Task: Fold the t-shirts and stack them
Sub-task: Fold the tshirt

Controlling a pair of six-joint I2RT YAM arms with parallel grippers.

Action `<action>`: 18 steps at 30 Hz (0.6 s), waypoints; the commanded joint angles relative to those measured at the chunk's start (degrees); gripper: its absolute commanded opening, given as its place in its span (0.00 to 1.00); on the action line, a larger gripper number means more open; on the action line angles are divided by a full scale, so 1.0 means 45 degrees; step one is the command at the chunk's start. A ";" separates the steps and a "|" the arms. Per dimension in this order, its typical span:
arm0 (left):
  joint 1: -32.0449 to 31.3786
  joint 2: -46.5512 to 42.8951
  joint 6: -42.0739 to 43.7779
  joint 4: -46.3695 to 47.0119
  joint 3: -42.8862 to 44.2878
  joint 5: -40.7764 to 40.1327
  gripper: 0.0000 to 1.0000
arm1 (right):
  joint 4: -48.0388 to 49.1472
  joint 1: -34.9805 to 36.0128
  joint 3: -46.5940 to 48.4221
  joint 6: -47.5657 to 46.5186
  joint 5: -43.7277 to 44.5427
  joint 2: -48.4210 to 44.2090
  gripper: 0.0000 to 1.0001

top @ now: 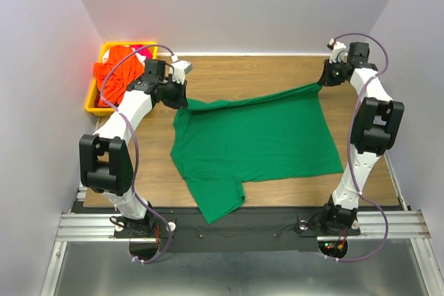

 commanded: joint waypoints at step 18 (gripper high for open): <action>-0.1035 -0.0450 0.1124 -0.0281 -0.2578 -0.0606 0.00 | 0.0221 -0.0173 -0.2536 -0.2249 0.0425 -0.1128 0.01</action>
